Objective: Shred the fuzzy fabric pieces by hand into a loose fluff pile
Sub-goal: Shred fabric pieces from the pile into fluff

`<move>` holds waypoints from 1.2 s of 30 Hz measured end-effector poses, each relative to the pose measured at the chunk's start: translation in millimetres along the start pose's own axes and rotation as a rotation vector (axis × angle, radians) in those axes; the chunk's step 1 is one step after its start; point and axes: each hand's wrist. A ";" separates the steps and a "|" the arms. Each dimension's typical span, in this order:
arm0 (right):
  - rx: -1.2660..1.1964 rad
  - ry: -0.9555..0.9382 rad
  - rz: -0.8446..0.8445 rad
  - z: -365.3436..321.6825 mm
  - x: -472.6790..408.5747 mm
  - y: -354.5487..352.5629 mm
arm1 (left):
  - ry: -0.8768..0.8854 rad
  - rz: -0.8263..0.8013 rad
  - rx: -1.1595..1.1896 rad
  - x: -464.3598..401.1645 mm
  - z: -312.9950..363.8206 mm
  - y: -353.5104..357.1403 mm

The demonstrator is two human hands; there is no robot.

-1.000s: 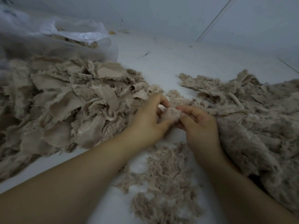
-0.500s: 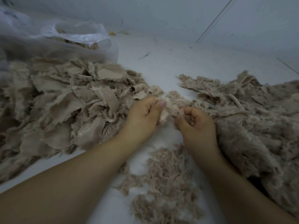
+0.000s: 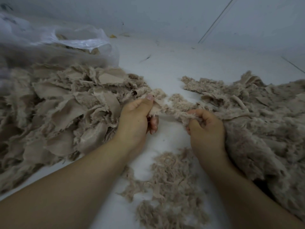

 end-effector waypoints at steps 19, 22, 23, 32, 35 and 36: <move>-0.247 0.033 -0.152 -20.7 8.8 -2.7 | -0.130 -0.231 -0.129 4.2 2.0 2.6; -0.232 0.007 -0.213 -21.8 10.5 -2.6 | -0.122 -0.273 -0.272 6.8 -1.1 4.0; -0.223 0.007 -0.213 -22.5 10.3 -1.9 | -0.117 -0.278 -0.295 7.7 -1.3 4.8; -0.245 0.066 -0.031 -18.5 3.8 -2.4 | -0.120 -0.220 -0.182 6.4 -0.5 3.7; -0.273 0.079 -0.108 -22.0 7.9 -0.4 | -0.094 -0.264 -0.230 5.2 -3.6 2.9; -0.277 0.079 -0.133 -22.1 8.5 -0.1 | -0.094 -0.270 -0.234 4.5 -4.7 2.3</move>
Point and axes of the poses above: each hand's wrist, its own x-axis away from the middle knuckle, its own y-axis out of the palm, z = x × y, and after that the axes turned 6 degrees about -y, right-handed
